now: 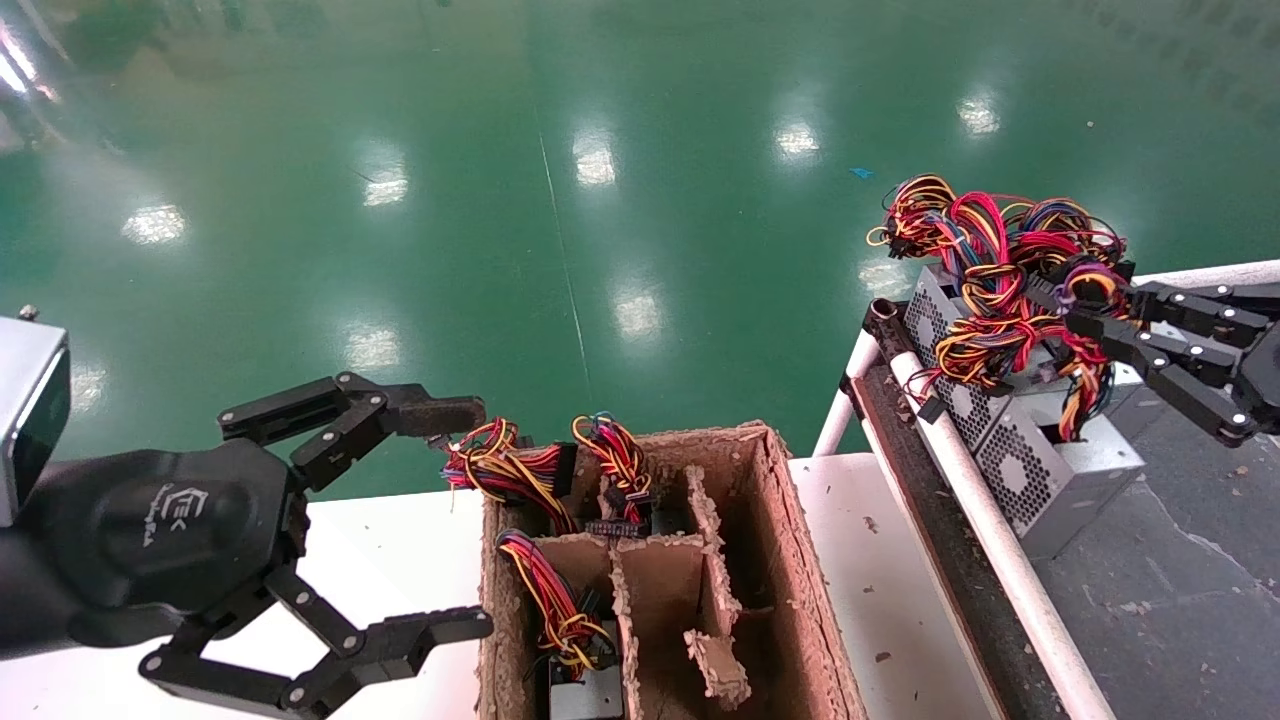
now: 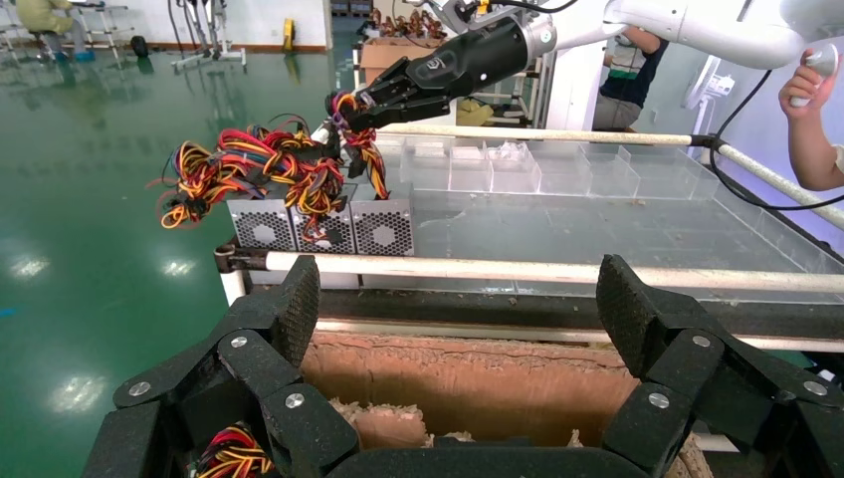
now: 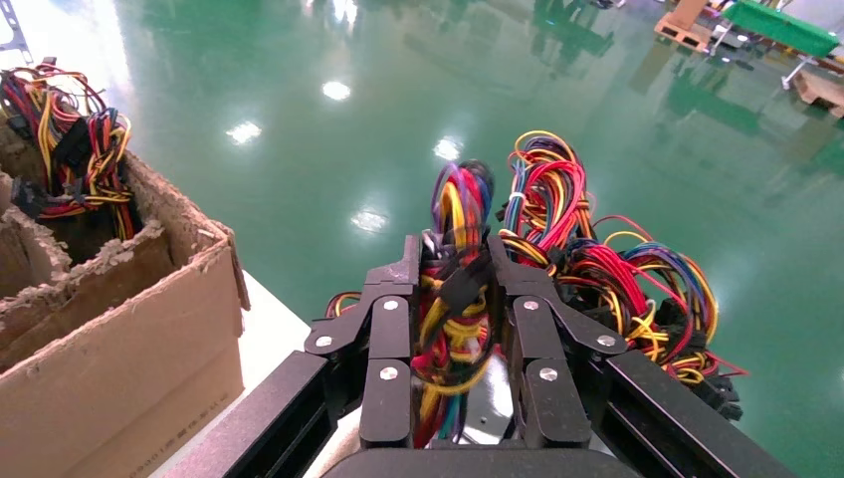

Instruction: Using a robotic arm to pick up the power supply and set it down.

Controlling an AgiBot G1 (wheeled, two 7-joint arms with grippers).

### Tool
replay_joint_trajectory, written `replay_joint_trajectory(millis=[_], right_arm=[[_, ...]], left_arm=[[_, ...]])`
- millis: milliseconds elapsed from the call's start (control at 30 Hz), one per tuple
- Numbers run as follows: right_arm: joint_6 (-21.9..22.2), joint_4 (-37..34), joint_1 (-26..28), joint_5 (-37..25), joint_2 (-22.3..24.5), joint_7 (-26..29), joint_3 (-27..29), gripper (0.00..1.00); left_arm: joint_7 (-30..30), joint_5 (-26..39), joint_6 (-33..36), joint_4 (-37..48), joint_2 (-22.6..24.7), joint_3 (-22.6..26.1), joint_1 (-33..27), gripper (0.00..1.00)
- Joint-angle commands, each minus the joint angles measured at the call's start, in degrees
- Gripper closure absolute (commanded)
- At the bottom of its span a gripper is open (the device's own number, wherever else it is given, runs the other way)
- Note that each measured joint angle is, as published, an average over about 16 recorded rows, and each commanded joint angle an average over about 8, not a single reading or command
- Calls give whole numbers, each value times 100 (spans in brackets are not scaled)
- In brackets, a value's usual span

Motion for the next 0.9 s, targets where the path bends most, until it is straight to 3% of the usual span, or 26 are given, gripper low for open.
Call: replay_joint_trajectory(millis=[33, 900], right_arm=[[-79, -92, 147, -88, -39, 33, -93, 0], [-1016, -421, 403, 350, 78, 337, -121, 0]], left_arm=[[0, 0, 0, 0, 0, 0, 0, 0], [1, -1, -1, 1, 0, 0, 0, 0]])
